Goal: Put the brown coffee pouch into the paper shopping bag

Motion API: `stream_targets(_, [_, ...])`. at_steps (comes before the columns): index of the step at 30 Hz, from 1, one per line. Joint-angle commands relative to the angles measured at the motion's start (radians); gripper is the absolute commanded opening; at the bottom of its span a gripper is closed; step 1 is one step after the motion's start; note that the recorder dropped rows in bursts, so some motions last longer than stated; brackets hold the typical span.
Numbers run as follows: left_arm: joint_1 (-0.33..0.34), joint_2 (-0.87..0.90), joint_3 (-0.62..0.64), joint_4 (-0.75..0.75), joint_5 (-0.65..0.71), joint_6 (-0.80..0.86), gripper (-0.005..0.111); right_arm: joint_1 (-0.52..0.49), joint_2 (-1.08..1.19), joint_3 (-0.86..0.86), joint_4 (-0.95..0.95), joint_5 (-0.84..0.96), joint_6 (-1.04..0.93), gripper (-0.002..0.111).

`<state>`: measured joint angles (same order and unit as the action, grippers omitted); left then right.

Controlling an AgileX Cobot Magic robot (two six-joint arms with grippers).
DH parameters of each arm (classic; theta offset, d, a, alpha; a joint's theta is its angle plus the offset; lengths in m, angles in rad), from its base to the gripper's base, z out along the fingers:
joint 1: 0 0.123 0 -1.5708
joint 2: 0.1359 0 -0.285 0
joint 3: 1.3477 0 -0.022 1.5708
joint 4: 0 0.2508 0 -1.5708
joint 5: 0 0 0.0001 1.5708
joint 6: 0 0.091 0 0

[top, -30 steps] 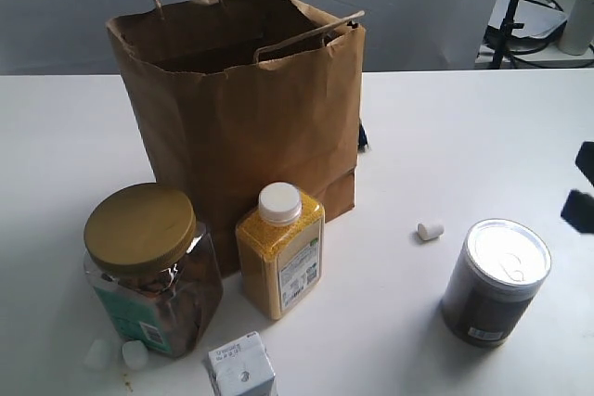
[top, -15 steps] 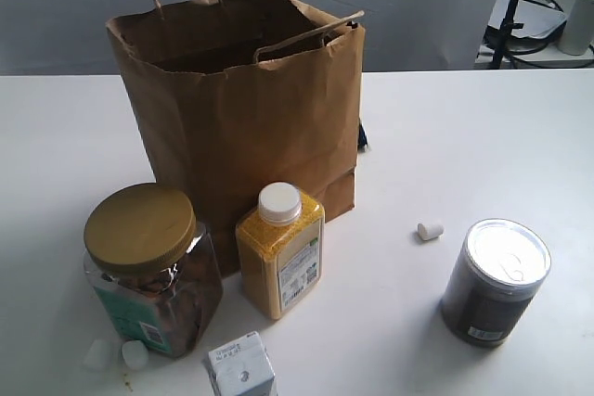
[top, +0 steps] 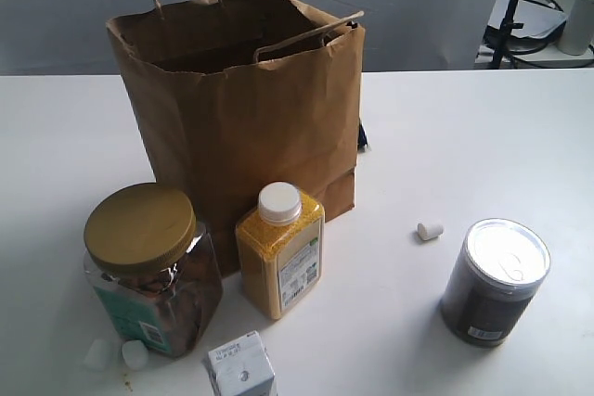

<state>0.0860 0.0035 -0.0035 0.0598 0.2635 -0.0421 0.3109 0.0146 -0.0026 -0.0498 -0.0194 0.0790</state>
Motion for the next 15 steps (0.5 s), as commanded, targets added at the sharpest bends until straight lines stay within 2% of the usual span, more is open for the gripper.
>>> stream_targets(1, [0.004,-0.003,0.004,0.004,-0.004,-0.003,0.000,-0.006,-0.015,0.003,0.050,0.066,-0.089,0.000])
stream_targets(15, [0.004,-0.003,0.004,0.004,-0.004,-0.003,0.000,-0.006,-0.015,0.003,0.050,0.129,-0.079,0.000])
